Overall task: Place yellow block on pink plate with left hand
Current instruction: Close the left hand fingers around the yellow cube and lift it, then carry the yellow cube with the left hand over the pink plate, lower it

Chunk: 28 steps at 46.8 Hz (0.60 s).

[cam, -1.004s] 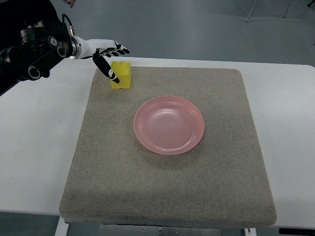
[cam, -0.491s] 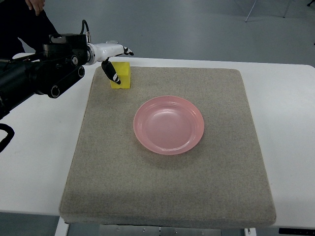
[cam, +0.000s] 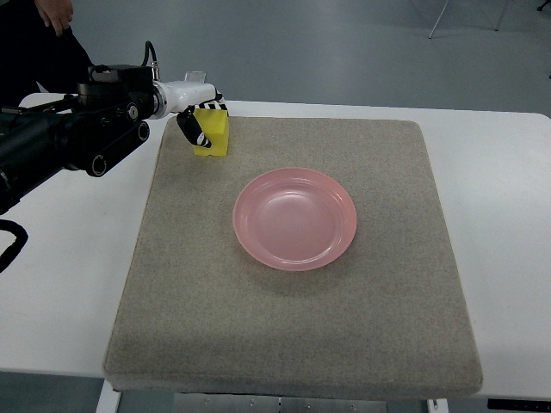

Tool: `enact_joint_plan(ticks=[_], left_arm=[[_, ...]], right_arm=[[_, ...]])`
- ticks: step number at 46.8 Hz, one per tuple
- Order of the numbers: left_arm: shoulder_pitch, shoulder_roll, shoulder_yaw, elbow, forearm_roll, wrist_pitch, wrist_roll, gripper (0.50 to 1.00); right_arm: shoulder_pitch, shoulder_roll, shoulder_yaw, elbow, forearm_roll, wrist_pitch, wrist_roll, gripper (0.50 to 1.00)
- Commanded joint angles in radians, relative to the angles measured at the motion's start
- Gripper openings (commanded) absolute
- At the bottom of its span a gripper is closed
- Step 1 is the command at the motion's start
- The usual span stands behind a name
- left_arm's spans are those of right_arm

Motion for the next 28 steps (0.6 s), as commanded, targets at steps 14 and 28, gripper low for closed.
enact_joint_plan(ticks=[14, 28], left_arm=[[-0.026, 0.053, -0.009, -0.037, -0.005, -0.002, -0.003, 0.500], [-0.051, 0.262, -0.066, -0.388, -0.013, -0.016, -0.003, 0.500]], right_arm=[[0.000, 0.000, 0.000, 0.000, -0.001, 0.000, 0.000, 0.924], [0.000, 0.000, 0.000, 0.000, 0.000, 0.000, 0.000, 0.924]])
